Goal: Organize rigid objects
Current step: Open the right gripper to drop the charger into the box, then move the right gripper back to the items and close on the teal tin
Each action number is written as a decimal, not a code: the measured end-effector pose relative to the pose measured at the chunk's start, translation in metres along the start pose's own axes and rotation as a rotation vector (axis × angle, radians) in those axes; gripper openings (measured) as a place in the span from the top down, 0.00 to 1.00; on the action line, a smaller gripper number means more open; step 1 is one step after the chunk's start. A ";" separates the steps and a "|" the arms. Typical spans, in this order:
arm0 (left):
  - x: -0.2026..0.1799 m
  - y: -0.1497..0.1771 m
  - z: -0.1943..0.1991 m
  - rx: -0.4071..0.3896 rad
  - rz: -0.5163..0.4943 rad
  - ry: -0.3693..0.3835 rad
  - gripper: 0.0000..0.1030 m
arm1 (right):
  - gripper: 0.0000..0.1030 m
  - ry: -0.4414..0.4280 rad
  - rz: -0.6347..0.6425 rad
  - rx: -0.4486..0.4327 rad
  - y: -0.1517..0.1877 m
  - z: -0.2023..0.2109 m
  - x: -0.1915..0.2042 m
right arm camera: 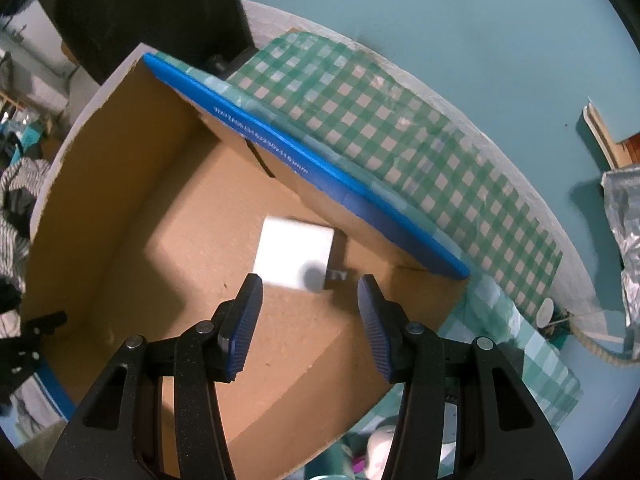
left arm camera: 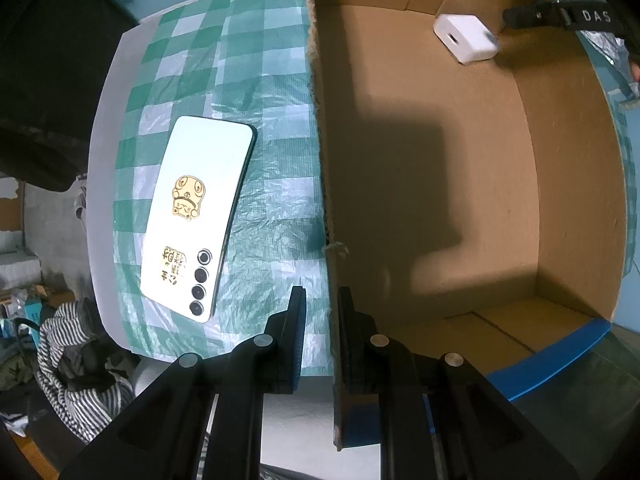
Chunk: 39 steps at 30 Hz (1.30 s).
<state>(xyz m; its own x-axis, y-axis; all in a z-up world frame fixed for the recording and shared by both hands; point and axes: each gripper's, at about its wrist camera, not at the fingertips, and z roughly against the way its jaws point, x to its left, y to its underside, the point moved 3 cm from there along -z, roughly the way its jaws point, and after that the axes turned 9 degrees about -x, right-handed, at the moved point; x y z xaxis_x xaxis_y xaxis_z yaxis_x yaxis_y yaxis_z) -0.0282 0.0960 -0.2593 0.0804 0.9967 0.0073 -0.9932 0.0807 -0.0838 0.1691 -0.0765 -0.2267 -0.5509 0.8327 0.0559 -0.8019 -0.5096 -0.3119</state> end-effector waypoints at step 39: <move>-0.001 0.010 0.007 -0.034 -0.013 0.003 0.85 | 0.33 0.015 -0.159 -0.131 0.082 0.116 -0.039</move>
<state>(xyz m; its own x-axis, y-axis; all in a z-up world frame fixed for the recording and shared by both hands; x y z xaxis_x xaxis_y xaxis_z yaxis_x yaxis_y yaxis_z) -0.0383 0.0959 -0.2533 0.0937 0.9956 0.0056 -0.9886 0.0937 -0.1176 0.0982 -0.1755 -0.1442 -0.4157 0.9039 0.1006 -0.8412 -0.3400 -0.4205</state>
